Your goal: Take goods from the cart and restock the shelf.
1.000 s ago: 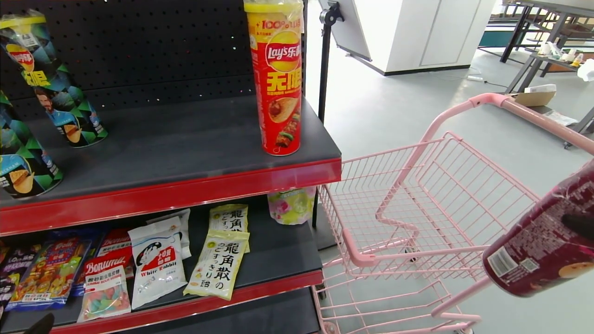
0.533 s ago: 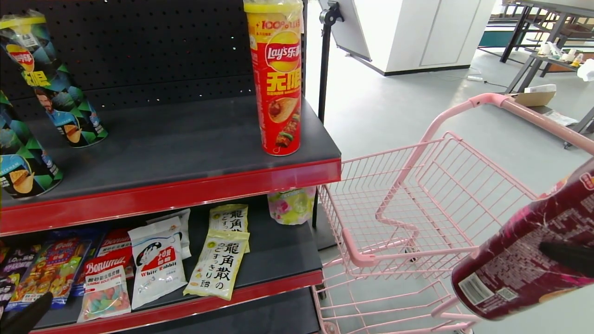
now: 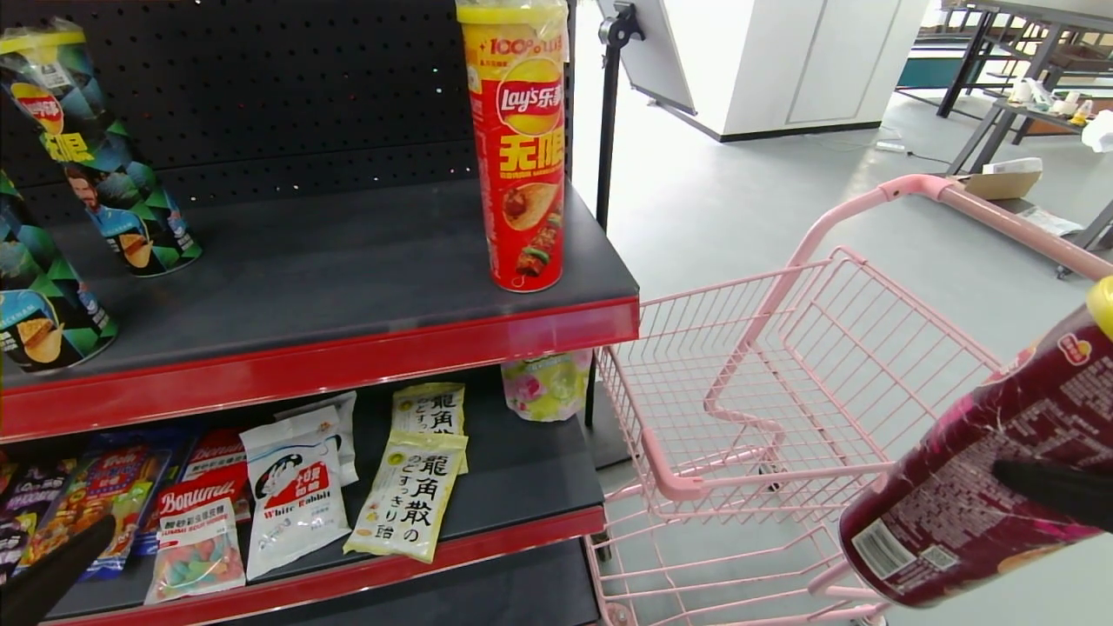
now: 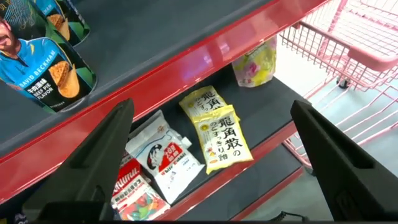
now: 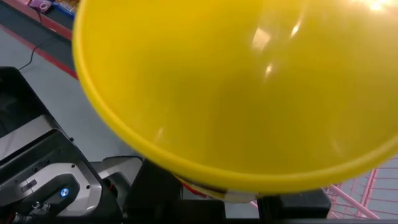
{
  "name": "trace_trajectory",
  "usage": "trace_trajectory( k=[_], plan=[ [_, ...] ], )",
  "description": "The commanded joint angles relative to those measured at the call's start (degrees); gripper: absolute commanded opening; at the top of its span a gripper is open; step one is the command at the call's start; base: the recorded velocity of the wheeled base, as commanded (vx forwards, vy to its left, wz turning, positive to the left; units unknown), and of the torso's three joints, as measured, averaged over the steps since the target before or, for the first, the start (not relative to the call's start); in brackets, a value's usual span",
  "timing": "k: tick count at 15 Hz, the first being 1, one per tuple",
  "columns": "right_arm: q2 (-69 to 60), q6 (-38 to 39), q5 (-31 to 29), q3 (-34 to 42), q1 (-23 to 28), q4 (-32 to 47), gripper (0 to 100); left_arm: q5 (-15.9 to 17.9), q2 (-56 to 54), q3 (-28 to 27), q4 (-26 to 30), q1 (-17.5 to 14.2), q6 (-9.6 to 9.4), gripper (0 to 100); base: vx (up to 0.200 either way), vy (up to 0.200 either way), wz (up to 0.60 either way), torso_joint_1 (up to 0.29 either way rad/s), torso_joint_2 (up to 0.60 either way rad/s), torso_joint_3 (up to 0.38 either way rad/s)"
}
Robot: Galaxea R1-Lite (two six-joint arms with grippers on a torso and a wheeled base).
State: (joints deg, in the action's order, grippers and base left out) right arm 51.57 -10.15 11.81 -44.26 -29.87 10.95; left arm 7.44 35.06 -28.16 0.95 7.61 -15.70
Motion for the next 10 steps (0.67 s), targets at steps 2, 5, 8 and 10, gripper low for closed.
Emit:
trace_trajectory(
  k=[2, 5, 8, 10],
  plan=[
    [0.6, 0.0, 0.0, -0.1, 0.0, 0.0, 0, -0.3, 0.0, 0.0, 0.0, 0.0, -0.03, 100, -0.2, 0.0, 0.0, -0.002, 0.0, 0.005],
    [0.6, -0.1, 0.0, 0.0, 0.0, -0.1, 0, -0.3, -1.2, 0.2, 0.9, 0.0, -0.29, 100, -0.2, 0.0, 0.0, 0.015, 0.0, 0.001],
    [0.4, -0.4, -0.1, 0.1, 0.0, -0.1, 0, -0.2, -3.2, 0.2, 2.7, 0.0, -0.65, 100, -0.067, 0.0, 0.0, -0.004, 0.0, 0.001],
    [0.3, -0.4, -0.5, 0.1, 0.0, 0.0, 0, -0.2, -4.4, 0.2, 3.4, 0.0, -0.73, 100, 0.0, 0.0, 0.0, 0.018, -0.08, -0.052]
  ],
)
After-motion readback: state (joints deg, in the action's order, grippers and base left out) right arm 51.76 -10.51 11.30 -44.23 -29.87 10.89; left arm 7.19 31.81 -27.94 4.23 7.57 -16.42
